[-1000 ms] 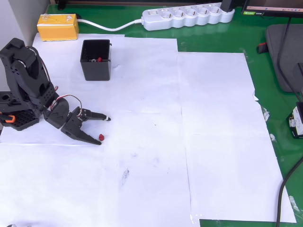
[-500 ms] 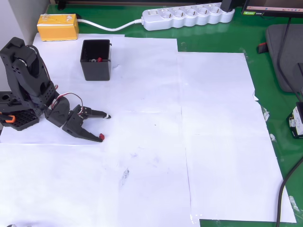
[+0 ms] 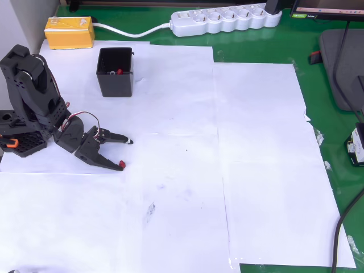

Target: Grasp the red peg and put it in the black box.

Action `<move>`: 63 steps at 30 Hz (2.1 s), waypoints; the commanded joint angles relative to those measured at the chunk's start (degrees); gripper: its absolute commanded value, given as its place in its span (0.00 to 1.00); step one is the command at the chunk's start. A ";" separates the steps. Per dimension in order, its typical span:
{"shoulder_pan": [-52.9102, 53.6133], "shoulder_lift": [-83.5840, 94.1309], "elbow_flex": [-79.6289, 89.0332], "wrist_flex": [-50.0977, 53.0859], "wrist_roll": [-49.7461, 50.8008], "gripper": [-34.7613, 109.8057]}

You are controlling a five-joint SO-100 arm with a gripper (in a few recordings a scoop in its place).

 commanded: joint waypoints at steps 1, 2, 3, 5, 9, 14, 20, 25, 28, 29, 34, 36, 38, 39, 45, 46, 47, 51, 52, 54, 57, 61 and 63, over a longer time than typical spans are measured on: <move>0.26 0.44 -0.35 0.35 -0.88 0.43; 0.26 0.53 -0.35 0.35 -0.88 0.43; 0.35 0.53 -0.26 0.44 -1.14 0.42; 0.35 0.53 -0.26 0.44 -1.23 0.42; 0.35 0.53 -0.26 0.44 -1.32 0.40; 0.35 0.53 -0.26 0.53 -1.58 0.39; 0.35 0.53 -0.26 0.26 -1.58 0.39; 1.14 0.35 -0.53 0.53 -1.85 0.39; 1.93 0.26 -0.97 0.35 -2.02 0.39; 2.20 0.26 -1.14 0.18 -2.02 0.39; 3.16 0.26 -1.58 -0.18 -2.11 0.38; 3.16 0.26 -1.58 -0.18 -2.11 0.38; 3.16 0.26 -1.58 -0.18 -2.11 0.38; 3.16 0.26 -1.58 -0.18 -2.20 0.37; 3.25 0.35 -1.58 -0.18 -2.55 0.36; 3.25 0.35 -1.58 -0.18 -2.55 0.36; 3.25 0.35 -1.58 -0.18 -2.55 0.36; 3.25 0.35 -1.58 -0.18 -2.64 0.35; 3.25 0.44 -1.58 -0.18 -2.64 0.34; 3.25 0.44 -1.58 -0.18 -2.64 0.34; 3.25 0.44 -1.58 -0.18 -2.72 0.33; 3.25 0.53 -1.58 -0.18 -2.81 0.33; 3.25 0.53 -1.58 -0.26 -2.81 0.31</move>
